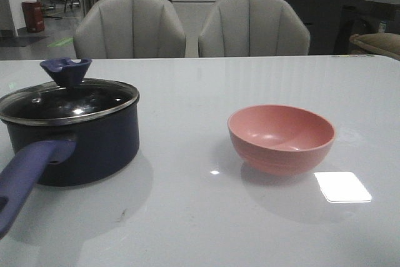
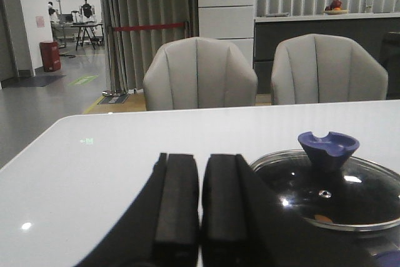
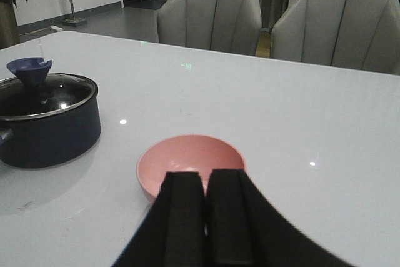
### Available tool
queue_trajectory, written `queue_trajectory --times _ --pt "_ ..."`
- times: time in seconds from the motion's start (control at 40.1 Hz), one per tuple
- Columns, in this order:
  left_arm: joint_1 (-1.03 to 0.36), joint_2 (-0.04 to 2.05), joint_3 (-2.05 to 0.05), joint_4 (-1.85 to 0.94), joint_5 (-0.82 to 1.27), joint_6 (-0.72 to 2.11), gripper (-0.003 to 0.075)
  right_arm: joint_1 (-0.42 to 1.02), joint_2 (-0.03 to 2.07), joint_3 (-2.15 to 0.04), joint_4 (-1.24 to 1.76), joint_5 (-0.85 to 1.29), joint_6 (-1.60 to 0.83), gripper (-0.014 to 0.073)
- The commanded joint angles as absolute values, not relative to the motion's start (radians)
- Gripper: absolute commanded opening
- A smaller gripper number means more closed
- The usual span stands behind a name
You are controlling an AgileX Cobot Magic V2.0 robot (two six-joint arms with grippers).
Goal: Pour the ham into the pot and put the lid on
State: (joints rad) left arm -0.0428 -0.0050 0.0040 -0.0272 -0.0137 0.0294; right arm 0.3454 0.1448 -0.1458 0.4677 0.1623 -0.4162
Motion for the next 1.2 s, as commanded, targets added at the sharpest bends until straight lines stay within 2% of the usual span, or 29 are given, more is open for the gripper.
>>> queue_trajectory --times 0.0,1.173 --pt "-0.04 -0.025 0.026 -0.032 -0.104 0.029 0.0113 0.344 0.153 -0.172 0.471 0.088 -0.421 0.0148" --pt "-0.04 -0.023 0.026 -0.032 -0.104 0.029 0.0113 0.344 0.153 -0.154 0.439 0.045 -0.419 0.0148"
